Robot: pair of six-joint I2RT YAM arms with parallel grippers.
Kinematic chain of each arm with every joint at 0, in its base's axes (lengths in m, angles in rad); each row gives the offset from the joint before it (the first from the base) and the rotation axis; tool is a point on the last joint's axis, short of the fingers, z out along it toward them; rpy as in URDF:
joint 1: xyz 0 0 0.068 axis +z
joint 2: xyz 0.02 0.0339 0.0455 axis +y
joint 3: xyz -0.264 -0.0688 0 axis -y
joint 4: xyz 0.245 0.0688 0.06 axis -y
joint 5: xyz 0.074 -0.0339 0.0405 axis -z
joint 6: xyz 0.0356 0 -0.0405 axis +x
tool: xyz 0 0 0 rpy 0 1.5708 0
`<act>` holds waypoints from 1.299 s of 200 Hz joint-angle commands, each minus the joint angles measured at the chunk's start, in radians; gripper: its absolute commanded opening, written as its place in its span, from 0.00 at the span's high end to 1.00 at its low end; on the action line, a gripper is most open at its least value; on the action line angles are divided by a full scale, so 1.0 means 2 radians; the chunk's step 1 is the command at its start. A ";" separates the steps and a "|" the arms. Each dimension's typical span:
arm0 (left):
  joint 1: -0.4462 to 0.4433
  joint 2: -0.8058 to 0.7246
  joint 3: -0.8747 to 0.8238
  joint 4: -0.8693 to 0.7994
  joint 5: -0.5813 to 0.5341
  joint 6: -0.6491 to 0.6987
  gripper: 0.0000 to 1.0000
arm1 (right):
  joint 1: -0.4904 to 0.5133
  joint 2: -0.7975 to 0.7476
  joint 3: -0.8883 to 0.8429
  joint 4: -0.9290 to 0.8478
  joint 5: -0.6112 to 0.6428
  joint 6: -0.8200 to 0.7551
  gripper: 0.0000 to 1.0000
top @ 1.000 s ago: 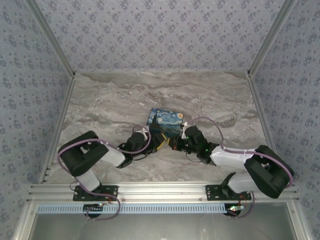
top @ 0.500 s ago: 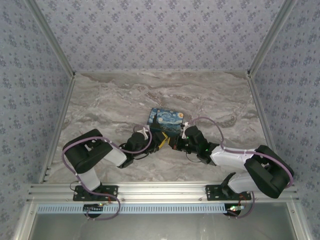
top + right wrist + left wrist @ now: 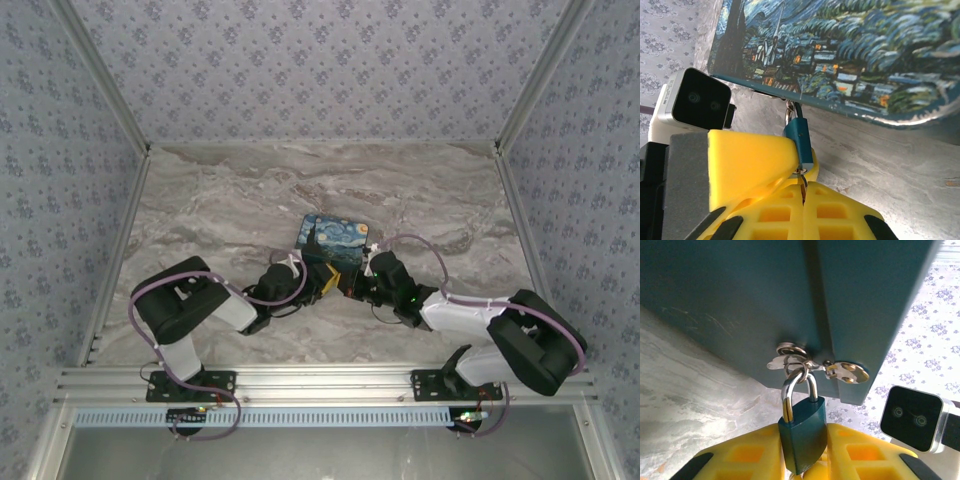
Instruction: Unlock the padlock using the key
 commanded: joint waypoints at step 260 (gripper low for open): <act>0.024 -0.135 0.016 -0.180 0.004 0.056 1.00 | 0.167 -0.189 -0.013 -0.131 0.326 -0.529 0.54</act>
